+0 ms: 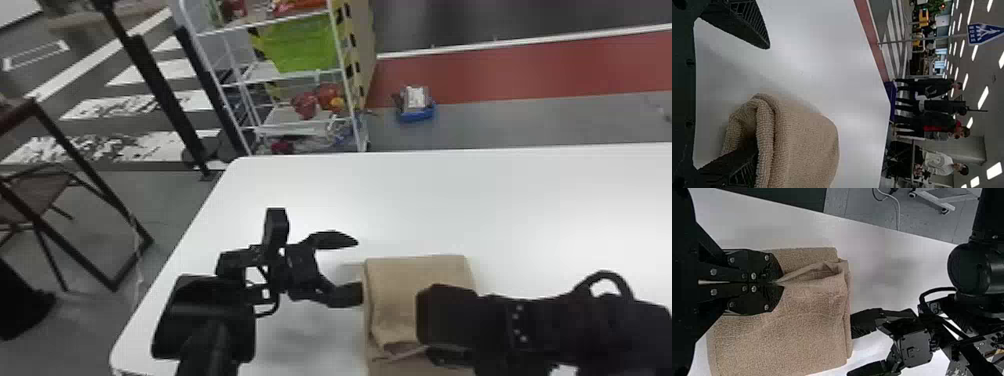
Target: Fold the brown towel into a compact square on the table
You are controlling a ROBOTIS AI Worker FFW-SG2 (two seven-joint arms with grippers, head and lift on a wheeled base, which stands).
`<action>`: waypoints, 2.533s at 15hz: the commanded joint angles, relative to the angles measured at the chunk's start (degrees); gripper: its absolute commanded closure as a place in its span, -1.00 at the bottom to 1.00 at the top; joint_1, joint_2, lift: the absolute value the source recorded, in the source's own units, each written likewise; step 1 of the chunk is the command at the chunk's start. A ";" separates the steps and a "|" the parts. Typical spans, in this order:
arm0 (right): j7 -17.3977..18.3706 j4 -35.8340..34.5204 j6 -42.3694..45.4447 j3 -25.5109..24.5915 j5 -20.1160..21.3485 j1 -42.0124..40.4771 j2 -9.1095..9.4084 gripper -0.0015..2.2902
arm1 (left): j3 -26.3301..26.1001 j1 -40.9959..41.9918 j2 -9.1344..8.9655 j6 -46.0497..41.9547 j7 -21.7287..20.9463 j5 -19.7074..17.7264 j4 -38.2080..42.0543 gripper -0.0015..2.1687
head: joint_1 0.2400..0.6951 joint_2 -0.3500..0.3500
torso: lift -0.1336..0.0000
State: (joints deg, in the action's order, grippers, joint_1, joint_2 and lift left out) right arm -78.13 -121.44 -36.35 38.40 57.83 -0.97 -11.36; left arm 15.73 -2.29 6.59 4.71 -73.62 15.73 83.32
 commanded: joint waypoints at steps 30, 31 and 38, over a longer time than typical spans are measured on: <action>-0.19 2.97 -10.54 -5.09 -12.39 0.53 3.01 0.63 | -1.58 0.62 0.00 -0.17 -1.09 0.44 0.09 -0.96 | 1.00 0.90 | -1.00; -0.19 3.06 -10.19 -5.09 -12.22 0.26 3.01 0.63 | -1.58 0.62 0.00 -0.17 -1.18 0.44 0.09 -0.96 | 1.00 0.90 | -1.00; -0.19 -0.20 -10.54 -9.13 -15.73 -0.97 2.83 0.63 | -1.58 0.70 0.00 -1.23 -1.35 0.88 0.00 -0.96 | 1.00 0.88 | -1.00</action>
State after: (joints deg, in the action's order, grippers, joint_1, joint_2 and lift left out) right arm -78.13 -119.44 -46.61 31.46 44.10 -1.86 -8.71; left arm 14.21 -1.67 6.59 3.47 -74.91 16.57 83.36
